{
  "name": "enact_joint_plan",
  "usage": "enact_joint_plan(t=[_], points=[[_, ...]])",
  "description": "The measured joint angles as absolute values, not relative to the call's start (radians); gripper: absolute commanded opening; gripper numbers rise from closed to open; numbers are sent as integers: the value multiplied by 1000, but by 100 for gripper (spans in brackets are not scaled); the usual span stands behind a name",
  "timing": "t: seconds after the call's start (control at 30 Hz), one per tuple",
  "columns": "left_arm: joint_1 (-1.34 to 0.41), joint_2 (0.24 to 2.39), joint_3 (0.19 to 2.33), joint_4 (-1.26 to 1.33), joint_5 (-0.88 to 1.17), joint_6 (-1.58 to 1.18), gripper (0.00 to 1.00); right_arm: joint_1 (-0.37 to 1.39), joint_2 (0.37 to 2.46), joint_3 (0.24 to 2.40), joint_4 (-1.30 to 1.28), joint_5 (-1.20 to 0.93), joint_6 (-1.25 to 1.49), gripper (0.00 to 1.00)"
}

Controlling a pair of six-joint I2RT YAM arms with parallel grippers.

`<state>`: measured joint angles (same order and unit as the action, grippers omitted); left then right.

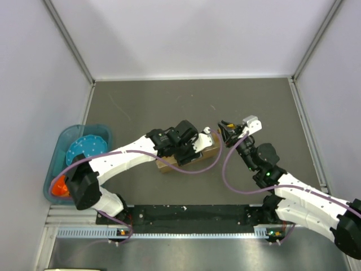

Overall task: Unpack the express box
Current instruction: Cut the express box at the center of the board.

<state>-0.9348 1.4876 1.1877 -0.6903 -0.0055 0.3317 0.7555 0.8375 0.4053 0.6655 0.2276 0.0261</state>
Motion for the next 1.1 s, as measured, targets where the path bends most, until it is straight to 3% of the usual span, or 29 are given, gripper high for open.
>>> enact_joint_plan(t=[0.77, 1.1], points=[[-935, 1489, 1190, -693, 2, 337, 0, 759, 794, 372, 612, 231, 46, 0], [-934, 1531, 1246, -750, 10, 289, 0, 838, 816, 374, 568, 360, 18, 0]])
